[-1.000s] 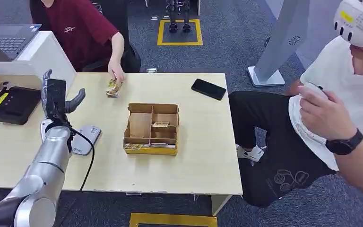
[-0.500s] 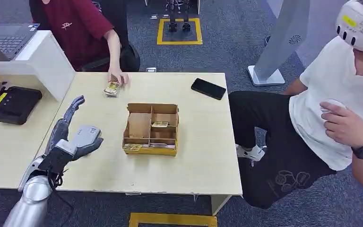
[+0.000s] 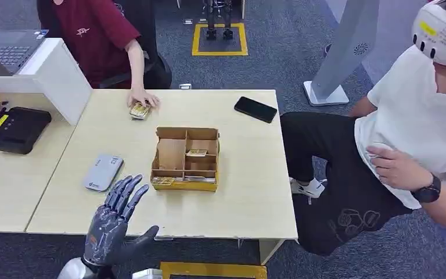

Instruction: Pass the card to the sensor for recognition and then transmit it.

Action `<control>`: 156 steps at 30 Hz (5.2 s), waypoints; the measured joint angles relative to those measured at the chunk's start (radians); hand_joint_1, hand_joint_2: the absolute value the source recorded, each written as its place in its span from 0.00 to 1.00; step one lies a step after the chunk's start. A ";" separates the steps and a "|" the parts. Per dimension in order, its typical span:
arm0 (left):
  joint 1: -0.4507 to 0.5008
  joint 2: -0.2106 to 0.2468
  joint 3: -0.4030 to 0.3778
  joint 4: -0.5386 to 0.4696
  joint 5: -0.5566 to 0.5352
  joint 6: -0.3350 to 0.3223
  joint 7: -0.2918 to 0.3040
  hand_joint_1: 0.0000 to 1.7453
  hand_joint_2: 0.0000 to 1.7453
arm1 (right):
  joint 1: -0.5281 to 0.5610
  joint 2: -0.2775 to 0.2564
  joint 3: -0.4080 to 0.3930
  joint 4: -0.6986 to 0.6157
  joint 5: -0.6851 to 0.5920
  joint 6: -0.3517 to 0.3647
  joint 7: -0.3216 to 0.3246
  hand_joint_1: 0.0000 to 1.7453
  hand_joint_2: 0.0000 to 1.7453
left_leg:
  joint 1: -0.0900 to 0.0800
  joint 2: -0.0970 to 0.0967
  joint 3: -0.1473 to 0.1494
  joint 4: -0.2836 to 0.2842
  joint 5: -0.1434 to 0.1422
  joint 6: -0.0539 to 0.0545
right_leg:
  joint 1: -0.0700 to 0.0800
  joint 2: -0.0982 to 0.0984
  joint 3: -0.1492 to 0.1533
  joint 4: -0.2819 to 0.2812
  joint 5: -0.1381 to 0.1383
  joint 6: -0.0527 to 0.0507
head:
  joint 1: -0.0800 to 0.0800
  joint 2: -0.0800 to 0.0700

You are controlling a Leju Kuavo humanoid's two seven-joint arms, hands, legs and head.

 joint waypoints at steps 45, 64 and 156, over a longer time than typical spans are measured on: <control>-0.196 -0.413 0.429 0.567 -0.261 0.165 -0.047 0.00 1.00 | -0.007 0.005 -0.011 0.000 0.110 0.006 -0.002 0.00 0.00 | 0.000 -0.002 0.000 0.000 0.003 0.003 | 0.000 -0.004 0.001 0.000 0.001 0.001 | 0.001 0.000; -0.249 -0.451 0.487 0.650 -0.224 0.165 -0.101 0.00 1.00 | -0.008 0.005 -0.003 0.000 0.137 0.016 0.002 0.00 0.00 | 0.000 -0.002 0.000 0.000 0.003 0.003 | 0.000 -0.004 0.001 0.000 0.002 0.001 | 0.001 0.000; -0.390 -0.522 0.665 0.845 -0.118 0.165 -0.281 0.00 1.00 | -0.018 0.006 0.010 0.000 0.187 0.020 0.009 0.00 0.00 | 0.000 -0.002 0.000 0.000 0.003 0.003 | 0.000 -0.004 0.000 0.000 0.002 0.001 | 0.001 0.000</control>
